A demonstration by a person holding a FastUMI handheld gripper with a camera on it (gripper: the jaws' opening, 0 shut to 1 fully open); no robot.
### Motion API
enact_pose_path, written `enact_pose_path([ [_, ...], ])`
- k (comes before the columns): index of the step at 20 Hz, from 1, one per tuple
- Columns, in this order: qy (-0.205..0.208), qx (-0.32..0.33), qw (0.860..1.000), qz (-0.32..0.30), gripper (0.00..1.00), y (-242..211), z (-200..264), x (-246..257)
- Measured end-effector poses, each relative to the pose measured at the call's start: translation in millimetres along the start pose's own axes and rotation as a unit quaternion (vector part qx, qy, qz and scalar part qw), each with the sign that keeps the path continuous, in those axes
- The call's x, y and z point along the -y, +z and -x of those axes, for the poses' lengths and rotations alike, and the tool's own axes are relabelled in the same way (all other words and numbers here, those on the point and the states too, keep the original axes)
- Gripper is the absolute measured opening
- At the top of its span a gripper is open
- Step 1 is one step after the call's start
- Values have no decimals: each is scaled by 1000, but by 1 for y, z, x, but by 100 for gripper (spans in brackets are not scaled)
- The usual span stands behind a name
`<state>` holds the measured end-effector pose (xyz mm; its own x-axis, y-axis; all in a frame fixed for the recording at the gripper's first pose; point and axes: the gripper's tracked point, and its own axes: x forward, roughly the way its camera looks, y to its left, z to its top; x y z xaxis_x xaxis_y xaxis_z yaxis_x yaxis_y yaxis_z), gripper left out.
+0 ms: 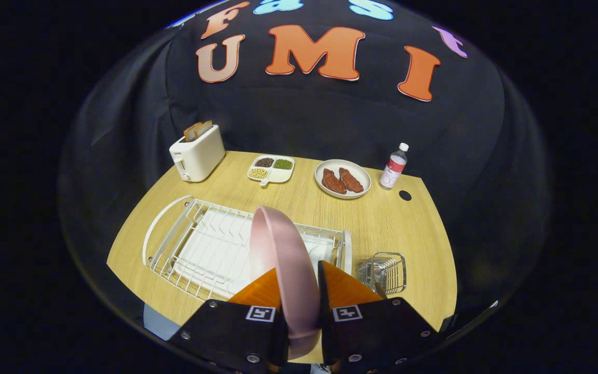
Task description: Take the plate from the dish rack, then take the spoon from the basket and place it into the plate.
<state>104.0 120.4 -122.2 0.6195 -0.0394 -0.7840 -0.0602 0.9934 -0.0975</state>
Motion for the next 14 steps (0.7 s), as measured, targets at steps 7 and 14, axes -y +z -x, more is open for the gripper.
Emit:
enact_pose_path([
  [7, 33, 11, 999, -12, 26, -37, 38, 12],
  [14, 63, 1, 998, -30, 26, -90, 57, 17],
])
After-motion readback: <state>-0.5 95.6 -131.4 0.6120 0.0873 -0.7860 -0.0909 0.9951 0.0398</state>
